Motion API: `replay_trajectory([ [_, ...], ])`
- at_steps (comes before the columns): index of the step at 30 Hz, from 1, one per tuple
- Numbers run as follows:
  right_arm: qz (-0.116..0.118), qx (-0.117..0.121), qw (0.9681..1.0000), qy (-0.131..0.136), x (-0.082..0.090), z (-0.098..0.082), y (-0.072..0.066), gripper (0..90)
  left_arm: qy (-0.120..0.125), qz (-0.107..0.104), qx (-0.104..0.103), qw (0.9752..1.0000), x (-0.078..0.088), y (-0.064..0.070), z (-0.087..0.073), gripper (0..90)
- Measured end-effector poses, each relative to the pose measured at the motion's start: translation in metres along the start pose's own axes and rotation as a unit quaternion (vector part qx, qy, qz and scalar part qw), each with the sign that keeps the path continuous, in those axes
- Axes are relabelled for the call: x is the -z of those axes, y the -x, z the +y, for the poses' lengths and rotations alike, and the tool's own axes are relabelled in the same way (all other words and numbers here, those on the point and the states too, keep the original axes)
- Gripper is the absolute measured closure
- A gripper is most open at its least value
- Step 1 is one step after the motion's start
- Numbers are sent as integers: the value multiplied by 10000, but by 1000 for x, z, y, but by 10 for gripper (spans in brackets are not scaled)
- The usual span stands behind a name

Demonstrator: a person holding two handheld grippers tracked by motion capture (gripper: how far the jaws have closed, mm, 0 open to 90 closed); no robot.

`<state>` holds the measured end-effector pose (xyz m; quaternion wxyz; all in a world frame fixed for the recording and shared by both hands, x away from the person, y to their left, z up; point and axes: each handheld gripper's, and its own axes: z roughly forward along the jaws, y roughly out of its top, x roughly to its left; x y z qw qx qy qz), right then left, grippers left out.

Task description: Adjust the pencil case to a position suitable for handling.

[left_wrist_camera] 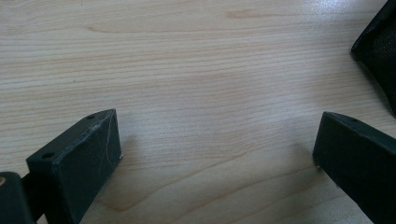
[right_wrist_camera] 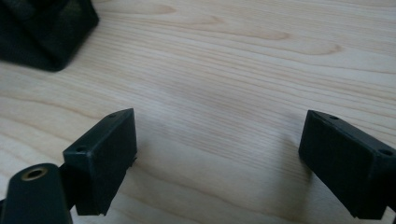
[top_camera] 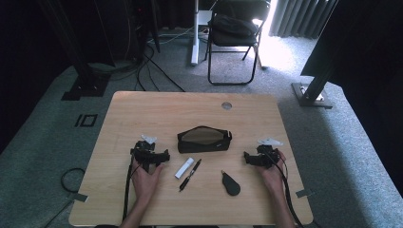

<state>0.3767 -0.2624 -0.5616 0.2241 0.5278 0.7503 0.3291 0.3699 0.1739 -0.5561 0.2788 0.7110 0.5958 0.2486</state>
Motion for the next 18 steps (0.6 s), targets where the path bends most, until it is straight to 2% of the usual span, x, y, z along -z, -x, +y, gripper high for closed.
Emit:
replay_trajectory([
  [5,44,42,10000,-1,0,0,-2,113,1,0,-1,10000,0,0,0,12],
  [9,27,29,10000,38,1,0,-3,169,-2,11,13,10000,0,1,0,12],
  [13,6,15,10000,21,4,1,-4,330,-6,21,21,10000,0,1,0,12],
  [15,-58,63,9999,146,7,1,-6,380,-7,19,23,10000,0,1,0,12],
  [18,-10,70,9994,328,14,4,-9,425,-6,19,23,10000,0,1,0,12],
])
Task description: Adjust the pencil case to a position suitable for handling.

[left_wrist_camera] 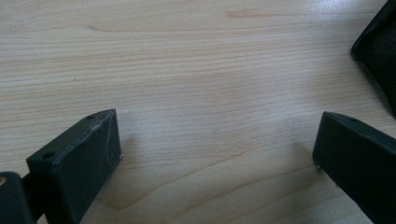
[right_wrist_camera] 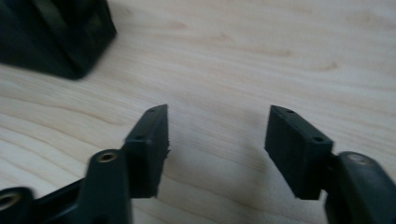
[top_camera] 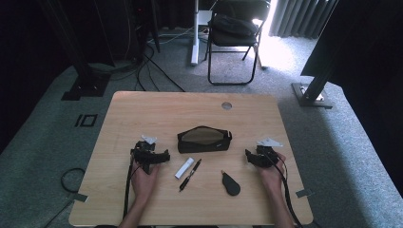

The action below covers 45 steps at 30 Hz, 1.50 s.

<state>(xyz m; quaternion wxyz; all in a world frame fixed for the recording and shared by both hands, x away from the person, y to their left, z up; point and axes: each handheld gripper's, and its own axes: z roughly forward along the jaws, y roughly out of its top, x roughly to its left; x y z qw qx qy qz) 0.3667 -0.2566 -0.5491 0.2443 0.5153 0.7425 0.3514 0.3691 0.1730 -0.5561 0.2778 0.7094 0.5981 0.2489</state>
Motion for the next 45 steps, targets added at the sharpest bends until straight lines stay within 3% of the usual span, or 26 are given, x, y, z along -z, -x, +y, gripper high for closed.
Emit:
replay_trajectory([
  [6,234,10,9991,341,13,10,-5,425,1,1,0,10000,0,0,0,13],
  [14,451,155,9977,486,13,30,-16,415,-3,-1,-2,10000,0,0,0,12],
  [24,646,580,9938,699,11,66,-40,404,3,-9,-1,10000,0,0,0,13],
  [31,745,687,9927,653,0,79,-49,400,-1,-18,-11,10000,0,1,0,12],
  [45,831,839,9925,302,-28,90,-62,385,17,-15,5,10000,0,1,0,12],
])
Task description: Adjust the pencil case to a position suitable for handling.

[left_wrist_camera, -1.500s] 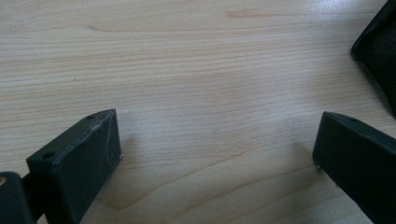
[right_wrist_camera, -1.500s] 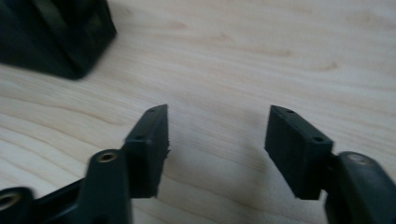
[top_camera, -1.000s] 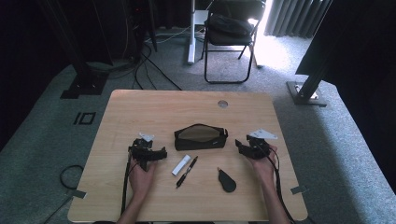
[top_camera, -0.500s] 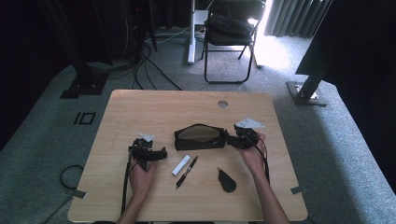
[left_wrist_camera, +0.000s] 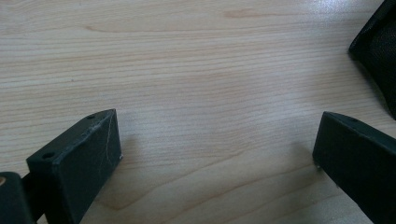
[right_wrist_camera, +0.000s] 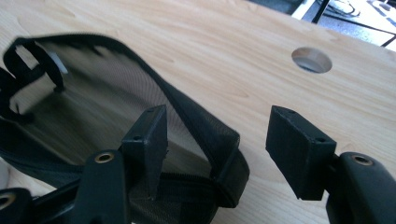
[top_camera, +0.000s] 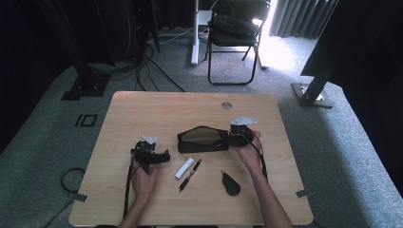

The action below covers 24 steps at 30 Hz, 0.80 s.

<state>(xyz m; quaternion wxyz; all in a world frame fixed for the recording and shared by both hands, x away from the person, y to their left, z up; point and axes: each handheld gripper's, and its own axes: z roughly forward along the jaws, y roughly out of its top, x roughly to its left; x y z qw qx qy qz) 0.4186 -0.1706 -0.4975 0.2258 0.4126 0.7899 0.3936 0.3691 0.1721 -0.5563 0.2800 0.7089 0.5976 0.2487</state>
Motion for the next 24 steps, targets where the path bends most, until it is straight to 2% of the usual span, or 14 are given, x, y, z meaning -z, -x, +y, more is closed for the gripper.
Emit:
replay_trajectory([
  [10,49,-12,10000,-27,4,-8,-2,367,-14,-1,-18,10000,0,0,0,13],
  [17,80,156,9998,-8,17,-16,-10,335,-13,-1,-19,10000,0,0,0,12],
  [24,155,296,9994,0,33,-32,-19,317,-11,0,-17,10000,0,0,0,13],
])
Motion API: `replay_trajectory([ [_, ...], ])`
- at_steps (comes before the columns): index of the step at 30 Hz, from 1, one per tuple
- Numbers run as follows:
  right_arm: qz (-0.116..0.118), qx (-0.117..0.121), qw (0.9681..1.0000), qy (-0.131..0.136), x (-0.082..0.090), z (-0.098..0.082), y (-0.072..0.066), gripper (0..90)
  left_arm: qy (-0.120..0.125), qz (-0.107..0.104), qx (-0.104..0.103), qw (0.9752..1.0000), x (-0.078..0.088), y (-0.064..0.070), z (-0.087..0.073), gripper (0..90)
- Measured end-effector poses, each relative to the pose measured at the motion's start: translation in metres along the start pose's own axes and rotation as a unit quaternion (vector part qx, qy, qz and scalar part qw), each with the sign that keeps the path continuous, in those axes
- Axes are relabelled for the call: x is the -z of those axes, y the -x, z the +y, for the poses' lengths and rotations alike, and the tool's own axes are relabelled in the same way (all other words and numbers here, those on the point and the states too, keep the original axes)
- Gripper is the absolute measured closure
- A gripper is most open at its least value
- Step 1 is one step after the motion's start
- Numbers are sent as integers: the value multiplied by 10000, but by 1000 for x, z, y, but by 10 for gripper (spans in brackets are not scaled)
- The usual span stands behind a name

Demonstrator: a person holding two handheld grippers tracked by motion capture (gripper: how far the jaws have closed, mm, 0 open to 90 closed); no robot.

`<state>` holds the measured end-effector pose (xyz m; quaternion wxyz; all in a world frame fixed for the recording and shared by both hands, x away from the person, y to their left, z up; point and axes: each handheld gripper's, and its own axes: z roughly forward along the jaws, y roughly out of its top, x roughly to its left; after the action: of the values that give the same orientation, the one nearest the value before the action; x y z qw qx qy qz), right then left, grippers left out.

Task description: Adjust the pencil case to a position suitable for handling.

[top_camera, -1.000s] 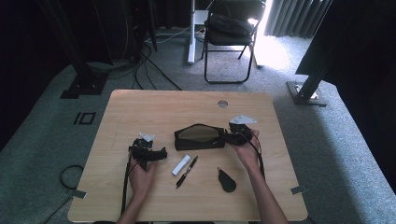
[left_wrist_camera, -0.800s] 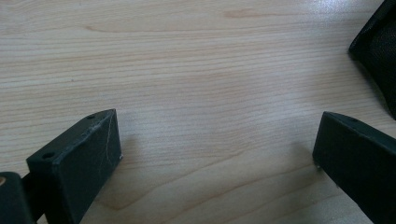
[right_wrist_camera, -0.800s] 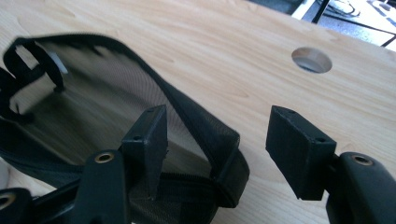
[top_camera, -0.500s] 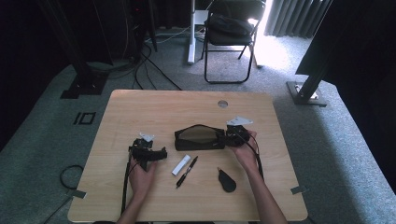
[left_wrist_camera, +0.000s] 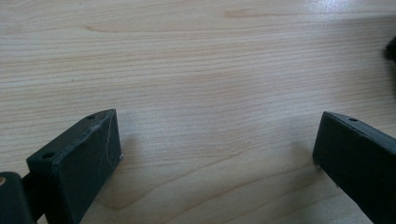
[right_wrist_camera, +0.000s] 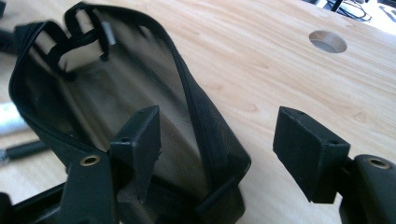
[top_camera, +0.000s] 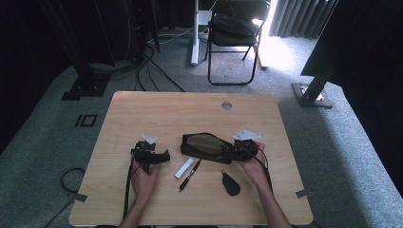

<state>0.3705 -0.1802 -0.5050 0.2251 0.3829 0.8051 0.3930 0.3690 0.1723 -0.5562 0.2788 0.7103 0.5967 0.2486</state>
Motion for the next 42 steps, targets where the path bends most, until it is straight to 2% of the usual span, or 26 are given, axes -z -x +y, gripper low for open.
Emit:
replay_trajectory([
  [6,3,93,9999,41,10,-8,-4,344,-1,-1,-1,10000,0,0,0,13],
  [14,-67,132,9999,-9,8,-11,-3,539,-1,-1,-1,10000,0,0,0,13],
  [20,-303,261,9992,-21,5,-13,-8,610,0,-2,-2,10000,0,0,0,13],
  [30,-638,56,9979,-11,9,-17,-4,710,-1,-11,-11,10000,0,0,0,13],
  [36,-575,61,9983,57,14,-21,-3,680,-1,-11,-14,10000,0,0,0,13],
  [38,-556,35,9984,66,15,-21,-4,630,-1,-12,-12,10000,0,0,0,13],
  [41,-496,21,9987,149,17,-20,-4,496,-2,-12,-13,10000,0,0,0,13],
  [42,-500,16,9986,177,19,-19,-4,485,-1,-13,-15,10000,0,0,0,13],
])
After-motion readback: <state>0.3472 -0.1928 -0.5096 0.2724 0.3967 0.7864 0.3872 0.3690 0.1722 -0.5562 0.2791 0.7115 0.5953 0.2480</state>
